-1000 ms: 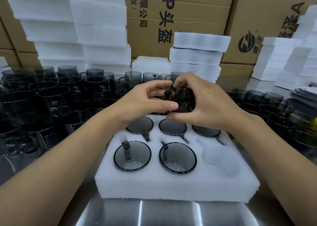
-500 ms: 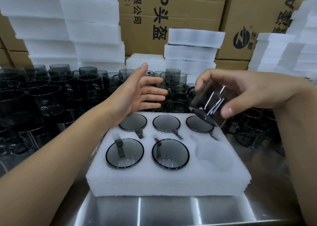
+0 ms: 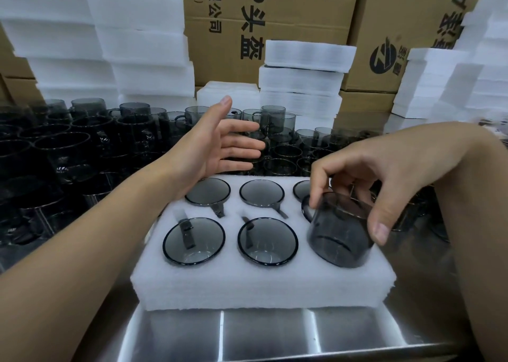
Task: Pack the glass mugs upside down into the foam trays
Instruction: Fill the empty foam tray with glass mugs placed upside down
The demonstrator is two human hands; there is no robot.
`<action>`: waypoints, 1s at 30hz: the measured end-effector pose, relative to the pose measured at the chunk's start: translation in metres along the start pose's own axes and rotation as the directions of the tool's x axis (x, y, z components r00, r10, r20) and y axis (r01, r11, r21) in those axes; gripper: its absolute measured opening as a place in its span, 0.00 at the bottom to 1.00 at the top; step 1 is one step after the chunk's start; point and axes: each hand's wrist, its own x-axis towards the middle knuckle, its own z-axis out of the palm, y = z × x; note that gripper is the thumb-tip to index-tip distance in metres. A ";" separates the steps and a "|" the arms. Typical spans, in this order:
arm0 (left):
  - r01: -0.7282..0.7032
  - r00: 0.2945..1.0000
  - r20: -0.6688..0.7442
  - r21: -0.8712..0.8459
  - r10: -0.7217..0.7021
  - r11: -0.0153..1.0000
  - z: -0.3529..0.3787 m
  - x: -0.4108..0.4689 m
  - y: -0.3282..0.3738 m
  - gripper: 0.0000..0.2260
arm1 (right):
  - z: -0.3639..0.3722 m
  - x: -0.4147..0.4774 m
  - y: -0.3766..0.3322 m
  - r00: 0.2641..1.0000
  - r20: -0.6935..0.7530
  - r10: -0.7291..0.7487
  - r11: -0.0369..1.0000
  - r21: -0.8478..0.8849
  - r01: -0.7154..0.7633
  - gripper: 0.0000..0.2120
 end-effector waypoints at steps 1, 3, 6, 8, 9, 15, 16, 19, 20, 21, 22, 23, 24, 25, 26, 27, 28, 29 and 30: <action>0.003 1.000 0.000 -0.002 -0.003 1.000 0.000 0.000 0.000 0.29 | 0.001 0.001 0.000 1.000 -0.002 0.000 1.000 -0.006 0.000 0.32; 0.009 1.000 0.000 -0.005 -0.009 1.000 0.000 0.000 0.001 0.29 | 0.002 0.003 0.000 1.000 -0.003 0.017 1.000 -0.017 -0.017 0.33; 0.003 1.000 0.008 0.000 -0.003 1.000 0.000 0.000 0.000 0.29 | 0.004 0.005 -0.003 0.996 -0.004 0.084 0.995 -0.054 -0.084 0.33; -0.002 1.000 0.018 0.006 0.002 1.000 -0.001 0.000 -0.001 0.29 | 0.006 0.007 -0.007 0.993 0.016 0.114 0.991 -0.076 -0.112 0.31; -0.003 1.000 0.023 0.008 0.003 1.000 -0.001 0.001 -0.001 0.30 | 0.008 0.007 -0.009 0.992 0.011 0.126 0.987 -0.099 -0.124 0.29; -0.015 1.000 0.011 0.010 0.015 1.000 0.000 0.002 -0.001 0.28 | 0.018 0.026 -0.025 0.846 -0.533 -0.024 0.995 -0.093 -0.031 0.32; -0.022 1.000 0.005 0.003 0.022 1.000 0.000 0.002 -0.001 0.27 | 0.023 0.035 -0.027 0.808 -0.589 -0.016 0.994 -0.097 -0.050 0.33; -0.020 0.999 -0.028 -0.012 0.019 1.000 0.001 0.002 -0.003 0.24 | 0.048 0.064 -0.027 0.818 -0.572 0.052 0.956 -0.209 -0.207 0.44; -0.013 0.999 -0.047 -0.005 0.013 1.000 0.000 0.003 -0.004 0.24 | 0.056 0.073 -0.026 0.819 -0.572 0.047 0.937 -0.259 -0.235 0.44; -0.009 0.998 -0.065 0.007 0.009 1.000 0.000 0.003 -0.004 0.24 | 0.062 0.079 -0.024 0.816 -0.577 0.031 0.923 -0.298 -0.245 0.44; -0.007 0.997 -0.075 0.015 0.008 1.000 0.000 0.004 -0.005 0.23 | 0.066 0.084 -0.021 0.812 -0.584 0.020 0.920 -0.306 -0.243 0.43; -0.006 0.997 -0.079 0.018 0.008 1.000 0.000 0.004 -0.005 0.23 | 0.067 0.086 -0.019 0.807 -0.591 0.018 0.928 -0.290 -0.234 0.42; -0.005 0.997 -0.079 0.018 0.007 1.000 0.000 0.004 -0.005 0.23 | 0.067 0.088 -0.017 0.797 -0.604 0.009 0.937 -0.273 -0.217 0.40; -0.004 0.997 -0.080 0.019 0.005 1.000 0.000 0.005 -0.006 0.23 | 0.067 0.089 -0.016 0.782 -0.623 -0.010 0.943 -0.265 -0.199 0.38; -0.002 0.997 -0.082 0.020 0.004 1.000 0.000 0.005 -0.006 0.23 | 0.067 0.088 -0.015 0.765 -0.643 -0.034 0.947 -0.266 -0.181 0.35; 0.001 0.997 -0.083 0.018 0.001 1.000 0.000 0.005 -0.005 0.22 | 0.067 0.088 -0.014 0.747 -0.663 -0.057 0.949 -0.269 -0.166 0.32; 0.006 0.997 -0.082 0.011 -0.005 1.000 0.000 0.005 -0.005 0.22 | 0.067 0.087 -0.015 0.726 -0.684 -0.076 0.949 -0.273 -0.157 0.29; 0.013 0.997 -0.079 0.005 -0.013 1.000 0.001 0.005 -0.005 0.21 | 0.066 0.086 -0.016 0.700 -0.708 -0.095 0.947 -0.281 -0.156 0.26; 0.018 0.997 -0.077 0.003 -0.017 1.000 0.001 0.004 -0.005 0.21 | 0.064 0.084 -0.017 0.671 -0.733 -0.112 0.943 -0.291 -0.160 0.23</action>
